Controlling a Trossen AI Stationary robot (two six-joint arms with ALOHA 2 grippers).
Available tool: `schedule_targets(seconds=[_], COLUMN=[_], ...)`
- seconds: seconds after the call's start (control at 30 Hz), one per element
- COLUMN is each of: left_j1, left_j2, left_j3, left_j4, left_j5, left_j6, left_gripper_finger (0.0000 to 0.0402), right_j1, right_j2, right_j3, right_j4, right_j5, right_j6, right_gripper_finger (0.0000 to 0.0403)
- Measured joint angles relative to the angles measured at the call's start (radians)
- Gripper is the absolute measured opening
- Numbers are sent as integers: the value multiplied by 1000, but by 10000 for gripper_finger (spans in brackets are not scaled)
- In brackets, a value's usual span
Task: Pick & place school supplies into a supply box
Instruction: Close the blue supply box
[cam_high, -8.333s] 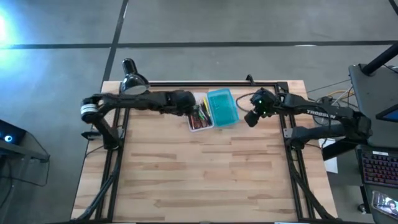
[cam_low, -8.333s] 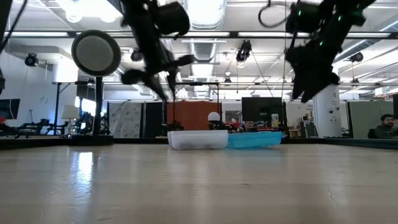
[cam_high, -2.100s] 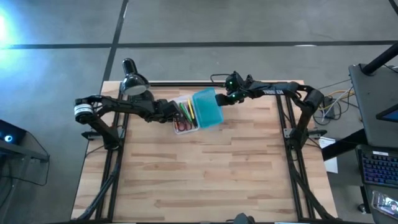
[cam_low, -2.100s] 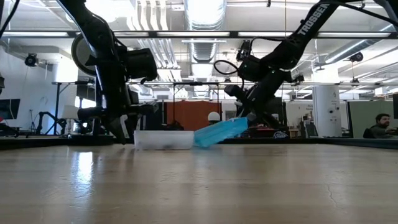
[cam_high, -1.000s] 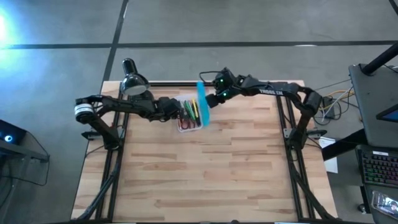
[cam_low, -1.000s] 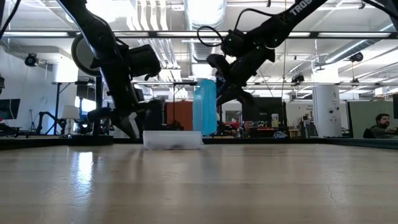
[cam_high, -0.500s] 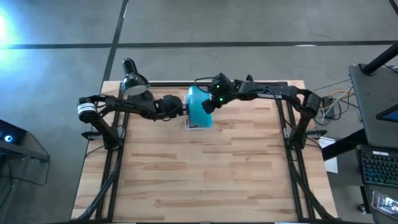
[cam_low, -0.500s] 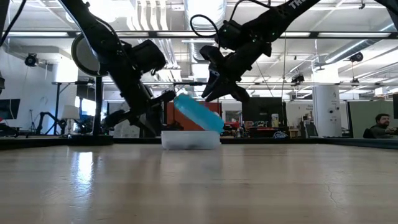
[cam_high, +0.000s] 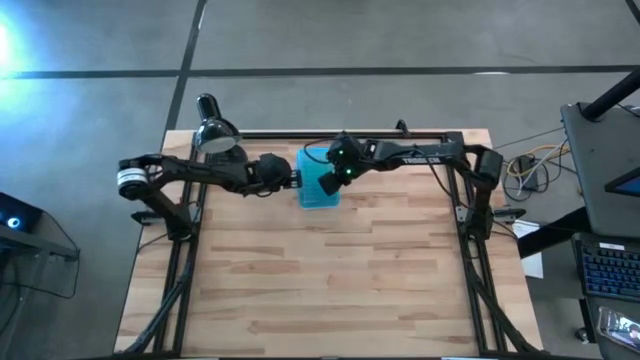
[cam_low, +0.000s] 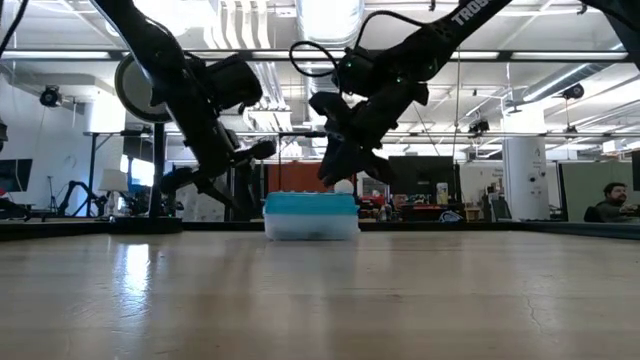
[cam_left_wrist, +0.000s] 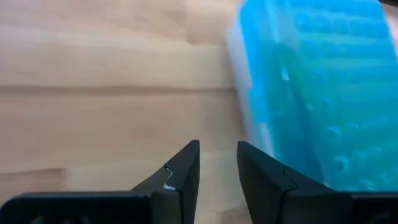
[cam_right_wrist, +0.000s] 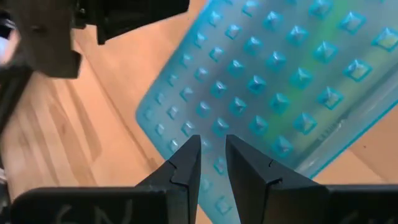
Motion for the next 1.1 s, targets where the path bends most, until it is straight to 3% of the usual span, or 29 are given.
schedule_targets(seconds=[0.13, 0.27, 0.57, 1.1], left_j1=[0, 0, 3, 5], left_j2=[-48, -49, 65, 150], left_j3=[-1, -1, -2, 0], left_j4=[-60, -27, 141, 243], left_j5=[-55, -42, -1, 78], left_j6=[2, 8, 6, 34], left_gripper_finger=[91, 91, 91, 91], right_j1=[-2, -2, 3, 2], right_j2=[-18, -10, 113, 81], right_j3=[10, 37, 58, 51], right_j4=[29, 56, 48, 25], right_j5=[0, -1, -38, -8], right_j6=[12, 10, 24, 14], right_gripper_finger=[68, 68, 68, 68])
